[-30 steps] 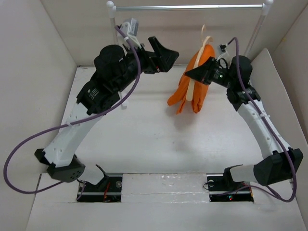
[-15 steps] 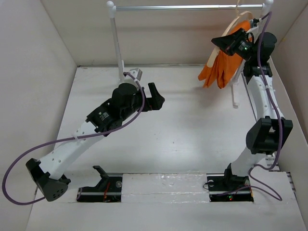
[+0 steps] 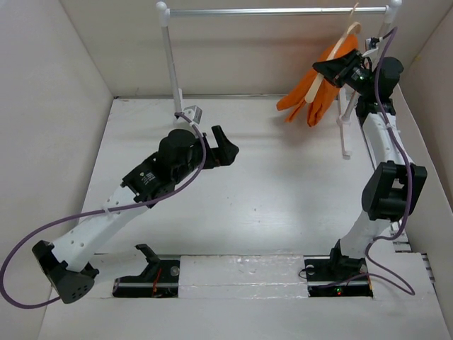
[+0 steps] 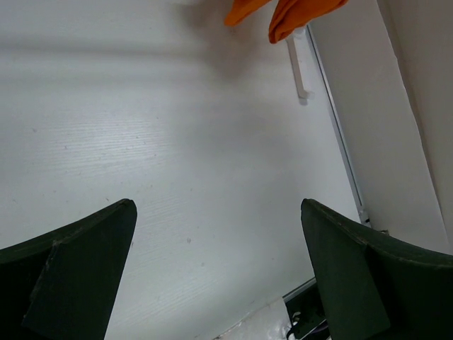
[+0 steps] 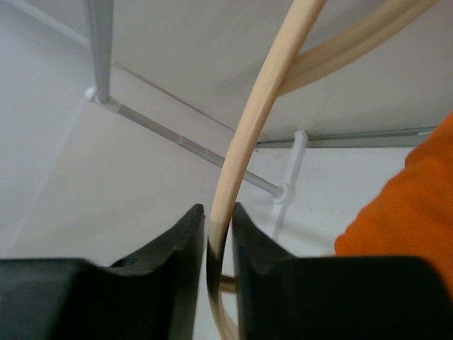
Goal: Place the trousers on the hanger
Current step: Place the hanger at the clothesline, then reset both arms
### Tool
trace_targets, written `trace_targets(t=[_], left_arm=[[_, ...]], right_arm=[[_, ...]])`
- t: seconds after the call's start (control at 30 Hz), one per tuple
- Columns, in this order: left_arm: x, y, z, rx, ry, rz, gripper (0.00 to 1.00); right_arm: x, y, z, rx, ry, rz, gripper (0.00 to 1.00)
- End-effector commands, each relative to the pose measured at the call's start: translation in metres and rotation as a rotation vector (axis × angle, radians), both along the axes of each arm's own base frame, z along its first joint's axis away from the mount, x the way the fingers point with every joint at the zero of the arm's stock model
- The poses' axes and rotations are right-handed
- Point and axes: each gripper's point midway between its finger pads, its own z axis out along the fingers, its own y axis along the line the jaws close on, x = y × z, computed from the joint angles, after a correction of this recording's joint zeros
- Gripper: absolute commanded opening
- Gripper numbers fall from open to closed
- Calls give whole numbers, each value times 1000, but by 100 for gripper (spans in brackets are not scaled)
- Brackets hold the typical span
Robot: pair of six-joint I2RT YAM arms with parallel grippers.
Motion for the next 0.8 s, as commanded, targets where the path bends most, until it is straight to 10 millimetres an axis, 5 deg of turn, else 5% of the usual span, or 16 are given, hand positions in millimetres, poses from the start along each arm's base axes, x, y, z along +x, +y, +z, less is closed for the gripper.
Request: trace_targets(t=[0.0, 0.07, 0.13, 0.27, 0.37, 0.47, 0.53, 0.6, 0.73, 0.77], left_arm=[[3, -2, 3, -22, -15, 10, 99], [6, -5, 9, -16, -26, 0, 99], [9, -9, 11, 5, -40, -17, 99], [20, -11, 32, -15, -47, -30, 99], [44, 5, 40, -66, -20, -21, 99], [56, 16, 47, -117, -6, -18, 99], [65, 32, 58, -137, -23, 5, 99], [67, 42, 63, -130, -34, 21, 99], [54, 58, 71, -97, -88, 39, 99], [51, 61, 60, -86, -68, 46, 99]], right_arm=[[-31, -9, 59, -114, -283, -49, 31], [-33, -21, 58, -171, -262, -77, 41], [-35, -31, 64, -207, -267, -109, 100], [-54, -56, 93, -257, -330, -158, 100], [-83, -57, 123, -312, -405, -188, 100], [-101, -54, 126, -389, -422, -205, 100], [-133, -29, 130, -456, -471, -187, 100], [-138, -21, 119, -498, -466, -165, 100], [-195, 56, 81, -543, -536, 39, 100], [-202, 67, 71, -552, -550, 73, 100]])
